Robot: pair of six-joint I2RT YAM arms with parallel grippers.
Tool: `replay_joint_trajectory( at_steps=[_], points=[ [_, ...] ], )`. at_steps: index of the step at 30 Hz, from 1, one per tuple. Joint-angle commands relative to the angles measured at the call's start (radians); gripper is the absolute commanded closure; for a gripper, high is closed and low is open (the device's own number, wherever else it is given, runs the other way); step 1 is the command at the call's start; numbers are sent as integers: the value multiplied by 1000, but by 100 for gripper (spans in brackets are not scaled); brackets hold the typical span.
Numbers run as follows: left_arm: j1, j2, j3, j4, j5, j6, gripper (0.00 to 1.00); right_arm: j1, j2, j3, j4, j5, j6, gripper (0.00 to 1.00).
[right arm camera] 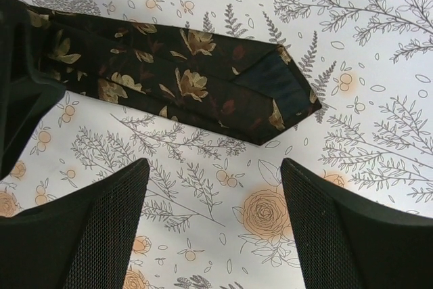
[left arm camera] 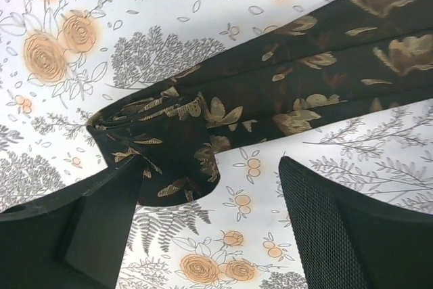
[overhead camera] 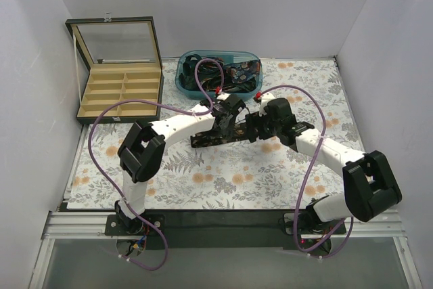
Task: Roll the ties
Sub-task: Roll the tie
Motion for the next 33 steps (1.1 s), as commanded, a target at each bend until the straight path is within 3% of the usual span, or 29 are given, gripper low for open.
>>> replay_joint_trajectory(
  at_steps=[1,14,26,28,33],
  points=[
    [-5,-98,3,64,46,15,25,-3,-47,-4,44,-31,-43,28],
    [30,-147,-129,213,175,2,24,-3,-68,11,49,-61,-80,28],
    [70,-423,-104,250,213,-15,23,24,-56,123,38,-247,-235,19],
    [102,-491,-178,265,219,-23,24,50,-18,173,29,-276,-250,18],
    [308,-630,-465,345,351,-43,26,152,116,281,17,-305,-316,18]
  ],
)
